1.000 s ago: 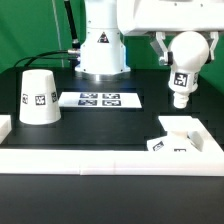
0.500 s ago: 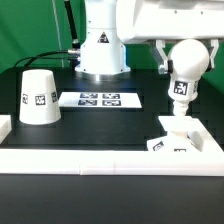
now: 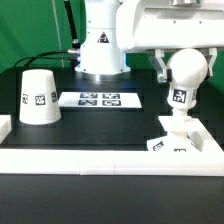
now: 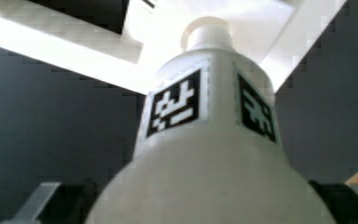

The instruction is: Assemble lamp

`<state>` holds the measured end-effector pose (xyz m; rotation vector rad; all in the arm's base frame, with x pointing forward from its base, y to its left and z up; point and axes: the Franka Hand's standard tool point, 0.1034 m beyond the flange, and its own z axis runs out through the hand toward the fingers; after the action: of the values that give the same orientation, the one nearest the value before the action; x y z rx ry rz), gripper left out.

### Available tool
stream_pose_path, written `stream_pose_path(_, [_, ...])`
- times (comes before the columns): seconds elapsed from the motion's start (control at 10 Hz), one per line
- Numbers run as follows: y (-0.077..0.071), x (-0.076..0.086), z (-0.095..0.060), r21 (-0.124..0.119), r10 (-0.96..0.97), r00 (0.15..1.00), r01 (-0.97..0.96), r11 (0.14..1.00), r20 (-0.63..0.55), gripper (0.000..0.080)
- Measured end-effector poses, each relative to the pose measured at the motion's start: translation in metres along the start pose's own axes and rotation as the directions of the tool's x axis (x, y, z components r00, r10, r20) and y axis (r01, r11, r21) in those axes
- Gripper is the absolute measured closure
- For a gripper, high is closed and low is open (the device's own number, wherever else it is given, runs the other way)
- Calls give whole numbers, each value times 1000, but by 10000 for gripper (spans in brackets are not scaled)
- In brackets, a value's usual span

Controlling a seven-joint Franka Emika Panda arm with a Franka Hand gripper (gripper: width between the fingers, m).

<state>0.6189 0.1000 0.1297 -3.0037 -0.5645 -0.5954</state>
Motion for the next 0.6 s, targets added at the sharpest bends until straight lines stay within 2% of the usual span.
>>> stream_pose_path(0.6, [-3, -12, 8, -11, -1, 999, 1, 1000, -34, 223])
